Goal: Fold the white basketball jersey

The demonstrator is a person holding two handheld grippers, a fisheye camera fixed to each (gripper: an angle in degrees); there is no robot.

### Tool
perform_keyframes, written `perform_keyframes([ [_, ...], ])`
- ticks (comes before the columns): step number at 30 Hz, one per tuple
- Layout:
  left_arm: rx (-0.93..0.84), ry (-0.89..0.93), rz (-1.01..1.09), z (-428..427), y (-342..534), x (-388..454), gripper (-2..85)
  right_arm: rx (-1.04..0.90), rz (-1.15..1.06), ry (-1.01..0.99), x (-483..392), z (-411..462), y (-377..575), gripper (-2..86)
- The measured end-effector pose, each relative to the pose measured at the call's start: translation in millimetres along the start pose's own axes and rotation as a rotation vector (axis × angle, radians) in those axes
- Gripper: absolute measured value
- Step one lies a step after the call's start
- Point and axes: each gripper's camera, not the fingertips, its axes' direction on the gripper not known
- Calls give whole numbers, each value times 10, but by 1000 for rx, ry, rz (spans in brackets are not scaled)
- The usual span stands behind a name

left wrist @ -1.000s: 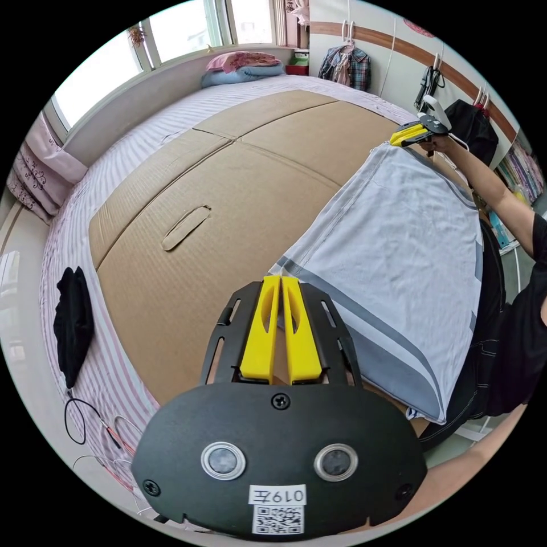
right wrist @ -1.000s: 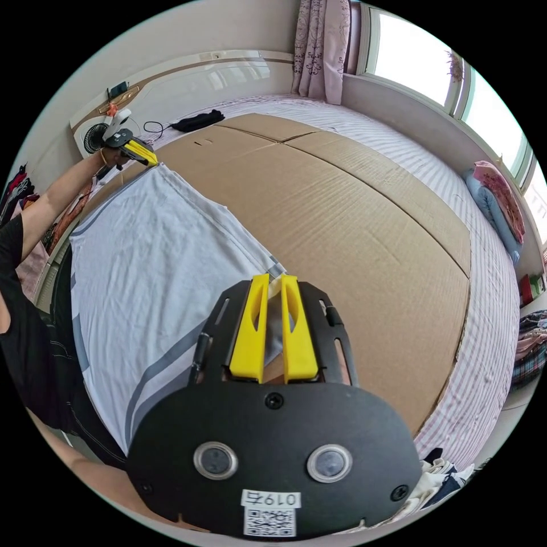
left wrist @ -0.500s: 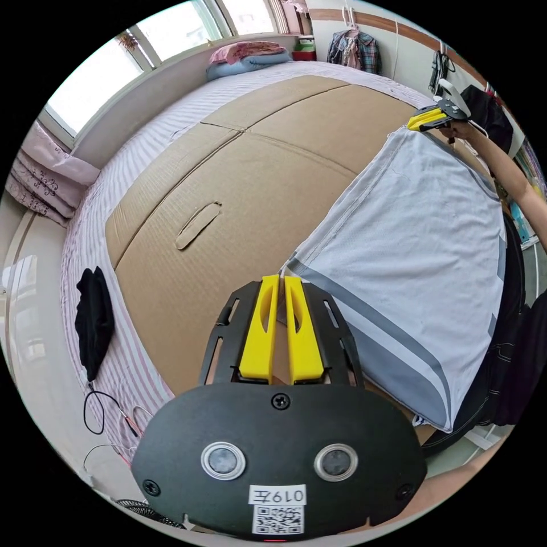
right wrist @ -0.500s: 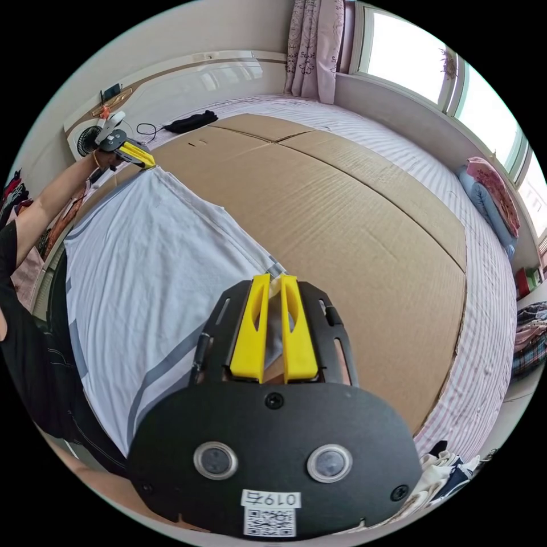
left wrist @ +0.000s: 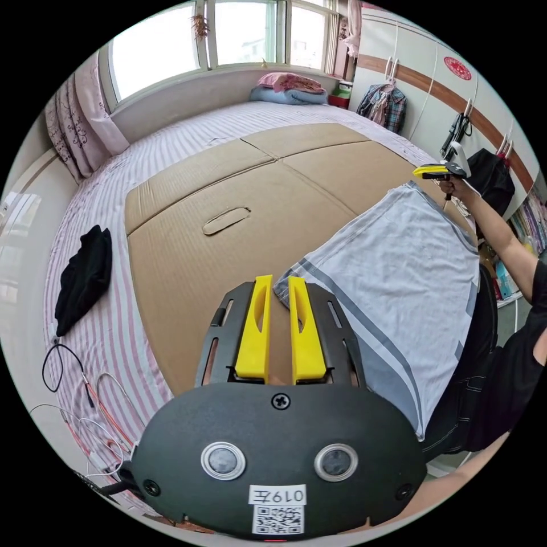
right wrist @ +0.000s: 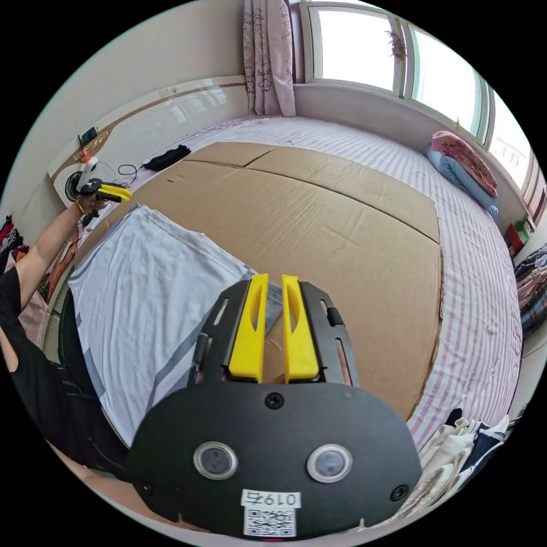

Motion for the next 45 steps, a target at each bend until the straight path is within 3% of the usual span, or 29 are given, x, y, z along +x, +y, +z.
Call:
perform_keyframes([
  [6, -48, -75, -14, 239, 179, 246, 58, -93, 54, 65, -17, 483, 197, 59],
  [11, -47, -143, -13, 234, 337, 379, 36, -105, 40, 117, -106, 797, 305, -4],
  [17, -36, -148, -55, 194, 613, 503, 53, -72, 92, 102, -147, 1132, 580, 21],
  [22, 43, -86, -180, -78, 963, 395, 77, -41, 179, 145, -65, 1116, 1027, 31],
  [24, 106, -151, -291, -322, 1241, 339, 72, -23, 219, 192, -57, 1030, 1270, 17],
  [28, 240, -156, -396, -724, 1786, 389, 60, 107, 199, 311, -518, 687, 1884, 2],
  [33, 387, -142, -301, -1133, 2585, 1355, 45, 476, 196, 349, -1618, 305, 2798, 6],
  [37, 512, -138, -262, -1214, 3228, 2320, 52, 729, 188, 329, -2657, 539, 3572, 50],
  [41, 509, -411, -189, -1064, 3830, 3417, 70, 746, 288, 314, -3280, 1208, 4164, 67],
  [43, 482, -359, -207, -948, 3989, 3651, 67, 716, 331, 281, -3436, 1535, 4351, 44],
  [45, 543, -103, -272, -866, 4181, 3751, 50, 655, 296, 299, -3614, 1772, 4407, 18],
])
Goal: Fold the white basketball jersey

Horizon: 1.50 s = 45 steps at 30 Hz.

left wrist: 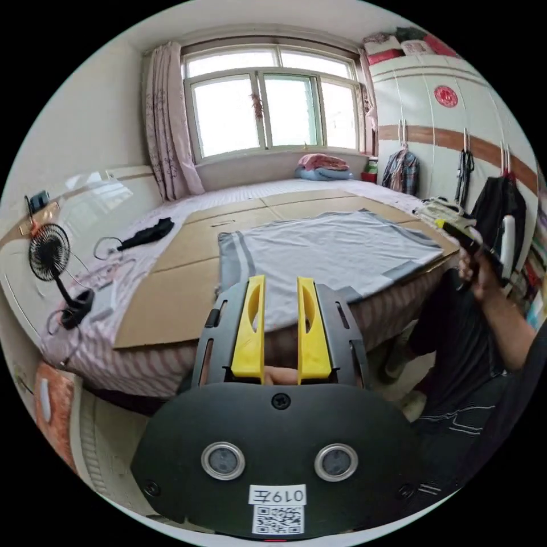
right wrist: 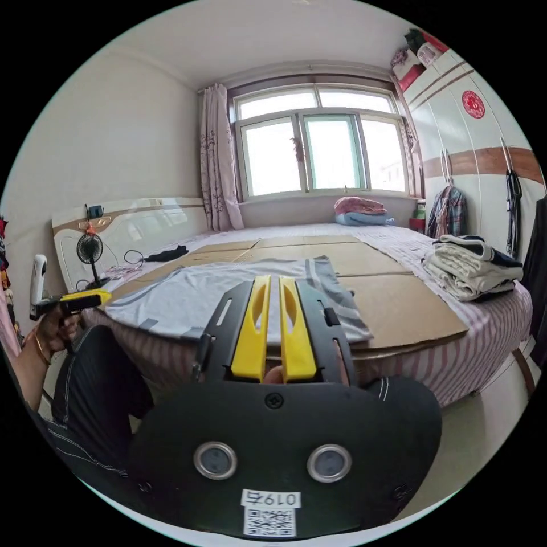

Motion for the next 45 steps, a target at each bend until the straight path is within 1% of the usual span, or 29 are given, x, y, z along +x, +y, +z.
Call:
perform_keyframes([
  [1, 11, 42, -13, -11, 39, 8, 44, -18, -79, 5, -144, 24, 67, 6],
  [2, 27, 54, -26, -34, 100, 20, 35, 4, -157, 37, -279, 23, 130, -2],
  [4, 34, -54, -97, -54, 187, -3, 26, 11, -228, 121, -434, 97, 239, -6],
  [5, 2, -126, -162, -31, 233, -43, 24, -41, -249, 157, -482, 215, 308, -7],
  [7, -77, -167, -233, 33, 276, -129, 23, -102, -243, 195, -461, 379, 421, -7],
  [8, -108, -177, -277, 58, 304, -198, 23, -96, -226, 197, -403, 427, 479, -5],
  [10, -98, -188, -332, 32, 328, -294, 26, -84, -183, 218, -292, 472, 502, 1],
  [12, -33, -244, -334, -63, 320, -355, 36, -75, -162, 231, -194, 535, 525, 12],
  [13, -29, -265, -329, -75, 309, -365, 40, -88, -145, 249, -134, 605, 544, 25],
  [15, -95, -376, -334, -58, 237, -445, 66, -114, -105, 247, -26, 703, 560, 73],
  [16, -115, -390, -350, -52, 224, -481, 71, -120, -74, 229, 56, 740, 557, 102],
  [17, -138, -364, -400, -54, 218, -576, 81, -118, -40, 232, 140, 764, 553, 120],
  [20, -155, -101, -498, -46, 291, -799, 85, -104, 20, 271, 351, 807, 553, 130],
  [21, -178, -60, -524, -26, 313, -842, 85, -111, 40, 276, 404, 823, 550, 129],
  [22, -194, -60, -529, -17, 318, -850, 85, -126, 79, 288, 515, 857, 548, 127],
  [26, -263, -196, -513, 44, 303, -825, 72, -182, 232, 320, 918, 960, 540, 112],
  [28, -285, -183, -512, 98, 303, -830, 53, -189, 267, 329, 1040, 980, 520, 106],
  [33, -302, -194, -465, 147, 270, -795, 22, -201, 303, 355, 1256, 1042, 455, 94],
  [39, -311, -190, -439, 186, 191, -763, 14, -191, 350, 368, 1539, 1002, 353, 92],
  [42, -317, -205, -441, 225, 142, -760, 13, -235, 375, 323, 1741, 1040, 286, 95],
  [45, -315, -221, -445, 267, 98, -744, 12, -290, 337, 295, 1812, 1085, 227, 76],
])
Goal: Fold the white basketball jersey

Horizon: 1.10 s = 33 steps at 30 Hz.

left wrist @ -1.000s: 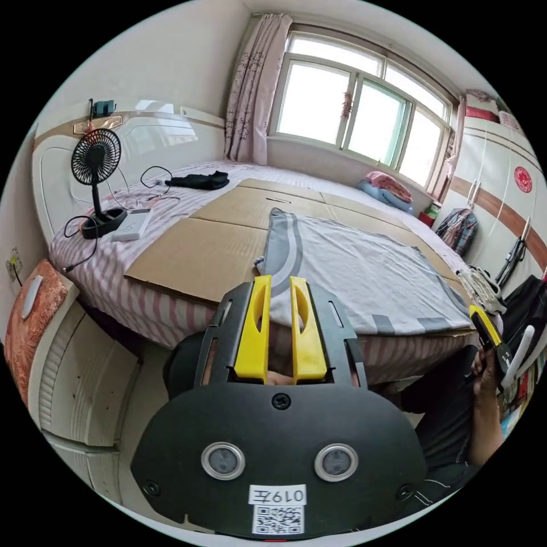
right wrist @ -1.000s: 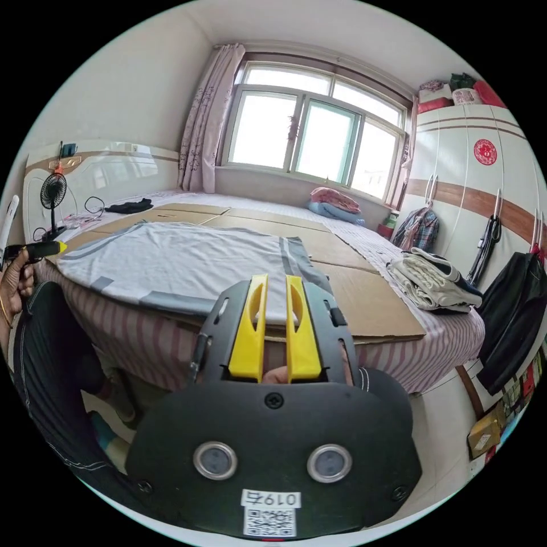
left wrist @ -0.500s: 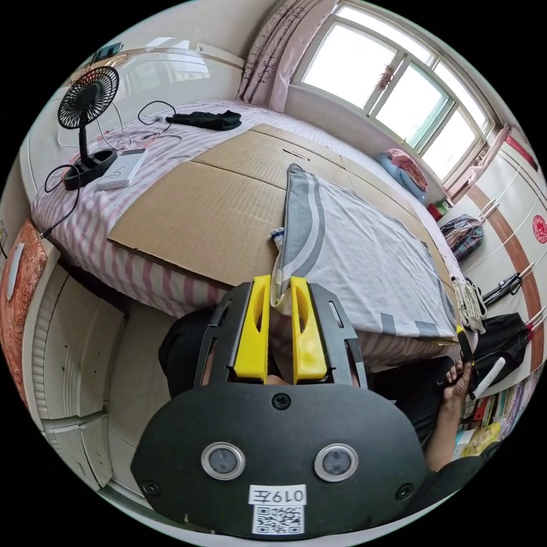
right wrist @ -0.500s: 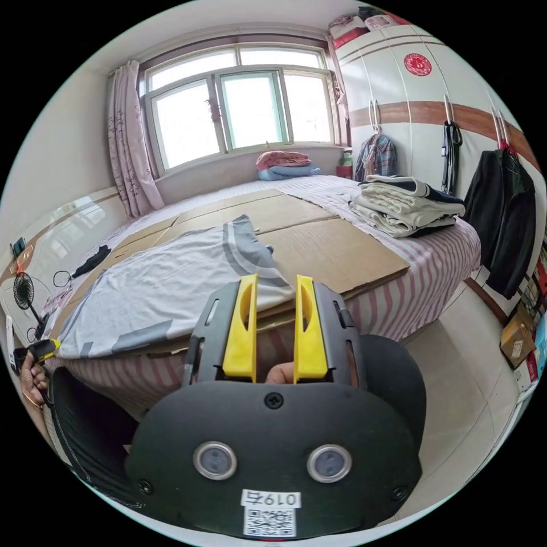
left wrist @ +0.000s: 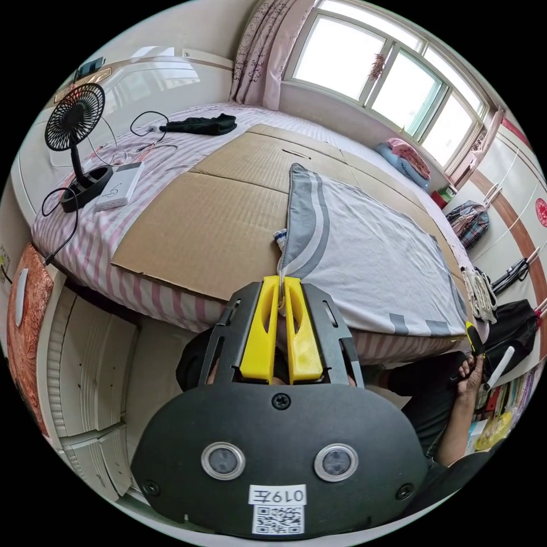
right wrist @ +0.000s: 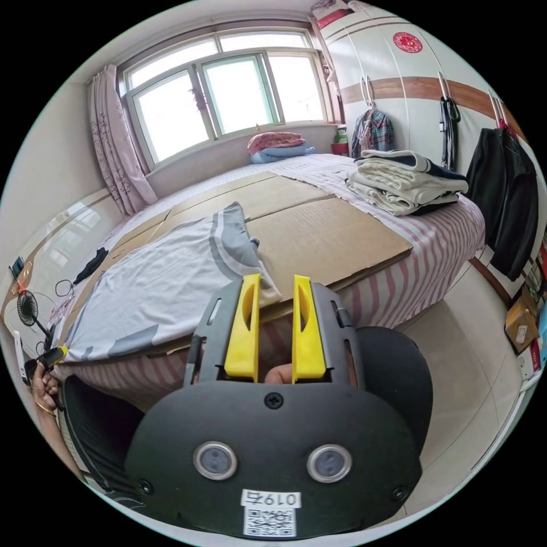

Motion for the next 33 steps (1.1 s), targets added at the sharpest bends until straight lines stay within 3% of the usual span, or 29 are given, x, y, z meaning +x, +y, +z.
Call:
perform_keyframes([
  [4, -1, 5, -11, 29, -22, 74, 12, -29, -53, 24, 77, -30, -135, 47],
  [9, -14, 22, 5, 60, -41, 234, 14, 18, -70, -73, 435, -278, -412, 70],
  [13, -14, 29, 6, 82, -52, 368, 14, -10, -183, -340, 804, -337, -933, 62],
  [17, -21, 19, 3, 105, -75, 579, 13, -107, -59, -625, 1398, -92, -1354, 79],
  [25, 9, -26, 52, 15, -127, 1042, 10, -231, -213, -597, 1550, -27, -1656, 57],
  [31, 62, -110, -53, -71, -194, 1396, 8, -254, -194, -636, 1585, -35, -1699, 51],
  [33, 123, -74, 42, -151, -265, 1834, 8, -244, -196, -623, 1586, -86, -1713, 44],
])
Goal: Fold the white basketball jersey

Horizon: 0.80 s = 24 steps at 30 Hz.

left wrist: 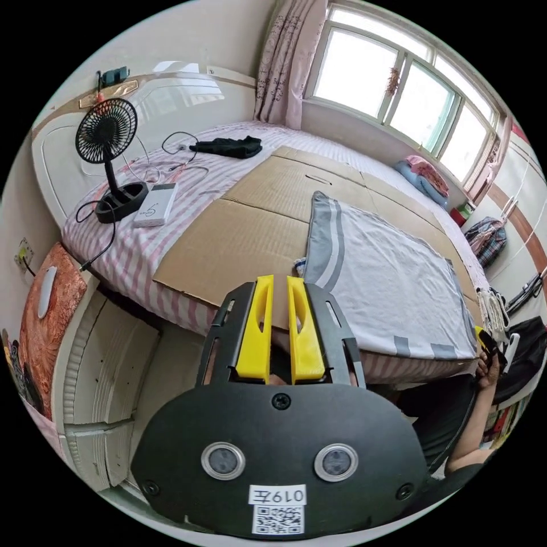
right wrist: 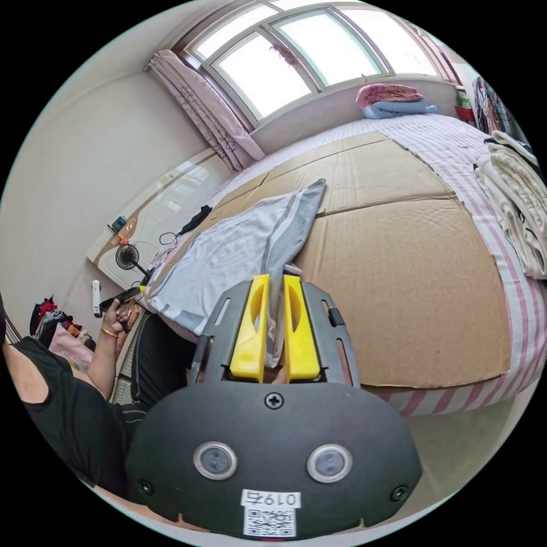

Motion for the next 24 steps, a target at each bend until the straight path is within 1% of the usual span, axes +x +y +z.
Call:
perform_keyframes([
  [1, 17, 52, 50, -23, -44, 165, 8, 14, -5, 19, -36, -39, 7, 40],
  [3, 58, 390, 326, -63, -254, 1029, 9, 36, -19, 37, -108, -98, 20, 39],
  [4, 41, 471, 404, -48, -313, 1290, 9, 39, -31, 42, -163, -118, 22, 44],
  [5, -16, 580, 555, -2, -430, 1832, 9, 36, -41, 49, -220, -124, 21, 54],
  [6, -54, 615, 686, 49, -530, 2392, 9, 33, -44, 57, -251, -123, 22, 56],
  [7, -61, 616, 741, 76, -575, 2664, 9, 28, -56, 87, -324, -122, 31, 61],
  [9, -62, 596, 1006, 232, -686, 3720, 11, 30, -72, 139, -439, -131, 52, 58],
  [10, -62, 595, 1096, 279, -684, 3983, 11, 30, -85, 163, -509, -136, 68, 57],
  [12, -56, 621, 1516, 418, -519, 4898, 12, 17, -93, 169, -575, -120, 80, 56],
  [13, -62, 618, 1609, 447, -466, 5089, 13, 4, -96, 162, -604, -104, 81, 56],
  [15, -79, 565, 1892, 541, -278, 5745, 15, 3, -108, 166, -664, -111, 89, 56],
  [16, -75, 540, 1941, 563, -243, 5892, 16, 15, -111, 173, -706, -131, 100, 56],
  [17, -78, 516, 2037, 601, -171, 6161, 19, 24, -114, 182, -750, -143, 111, 55],
  [18, -116, 513, 2126, 644, -102, 6399, 22, 26, -121, 181, -776, -146, 115, 55],
  [19, -145, 503, 2170, 676, -63, 6515, 25, 26, -132, 176, -826, -145, 117, 57],
  [21, -182, 397, 2321, 809, 89, 6907, 41, 24, -127, 189, -884, -133, 113, 69],
  [24, -208, 341, 2414, 942, 172, 7312, 56, 11, -136, 190, -989, -96, 102, 77],
])
